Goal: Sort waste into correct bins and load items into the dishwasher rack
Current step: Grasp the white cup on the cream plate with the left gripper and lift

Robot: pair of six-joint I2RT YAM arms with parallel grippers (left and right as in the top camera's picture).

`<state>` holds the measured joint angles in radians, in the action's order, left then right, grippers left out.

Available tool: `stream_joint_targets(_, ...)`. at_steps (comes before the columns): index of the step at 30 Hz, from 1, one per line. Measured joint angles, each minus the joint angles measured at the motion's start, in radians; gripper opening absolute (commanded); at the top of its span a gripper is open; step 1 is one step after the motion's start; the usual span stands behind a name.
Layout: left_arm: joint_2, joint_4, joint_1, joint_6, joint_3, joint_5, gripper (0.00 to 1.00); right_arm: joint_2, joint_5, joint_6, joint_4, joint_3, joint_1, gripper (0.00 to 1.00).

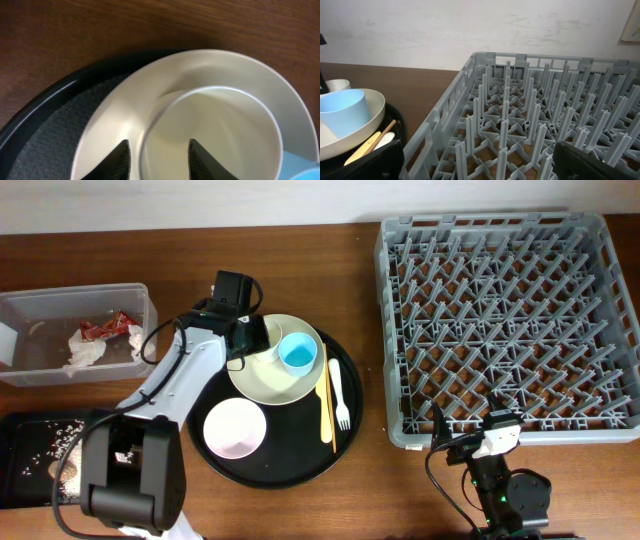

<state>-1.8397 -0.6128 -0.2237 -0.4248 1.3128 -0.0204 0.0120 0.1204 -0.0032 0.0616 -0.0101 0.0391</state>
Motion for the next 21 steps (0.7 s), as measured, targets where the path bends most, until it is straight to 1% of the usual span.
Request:
stream_joint_targets(3, 0.000, 0.000, 0.009, -0.007, 0.000, -0.004, 0.06, 0.000, 0.000, -0.001, 0.000, 0.000, 0.000, 0.98)
stream_joint_targets(5, 0.000, 0.000, 0.011, -0.007, 0.000, -0.006, 0.01, 0.000, 0.000, -0.001, 0.000, 0.000, 0.000, 0.98)
stream_joint_targets(10, 0.000, -0.005, 0.026, -0.008, 0.000, -0.003, 0.01, 0.000, 0.000, 0.000, 0.000, 0.000, 0.000, 0.98)
stream_joint_targets(12, 0.024, -0.053, 0.071, -0.006, 0.002, 0.005, 0.01, 0.000, 0.000, 0.000, 0.000, 0.000, 0.000, 0.98)
stream_joint_targets(13, 0.096, -0.079, 0.116, 0.002, 0.003, 0.019, 0.00, 0.000, 0.000, -0.001, 0.000, 0.000, 0.000, 0.98)
stream_joint_targets(14, 0.174, -0.087, 0.151, 0.016, 0.005, 0.068, 0.00, 0.000, 0.000, -0.001, 0.000, 0.000, 0.000, 0.98)
stream_joint_targets(15, 0.282, -0.111, 0.201, 0.028, 0.018, 0.149, 0.00, 0.000, 0.000, -0.001, 0.000, 0.000, 0.000, 0.98)
stream_joint_targets(16, 0.362, -0.141, 0.246, 0.046, 0.032, 0.256, 0.00, 0.000, 0.000, 0.000, 0.000, 0.000, 0.000, 0.98)
stream_joint_targets(17, 0.411, -0.177, 0.287, 0.085, 0.041, 0.396, 0.00, 0.000, 0.000, 0.000, 0.000, 0.000, 0.000, 0.98)
stream_joint_targets(18, 0.425, -0.210, 0.318, 0.149, 0.041, 0.571, 0.00, 0.000, 0.000, 0.000, 0.000, 0.000, 0.000, 0.98)
stream_joint_targets(19, 0.420, -0.267, 0.337, 0.256, 0.041, 0.744, 0.00, 0.000, 0.000, 0.000, 0.000, 0.000, 0.000, 0.98)
stream_joint_targets(21, 0.417, -0.402, 0.350, 0.483, 0.042, 1.009, 0.00, 0.000, 0.000, 0.000, 0.000, 0.000, 0.000, 0.98)
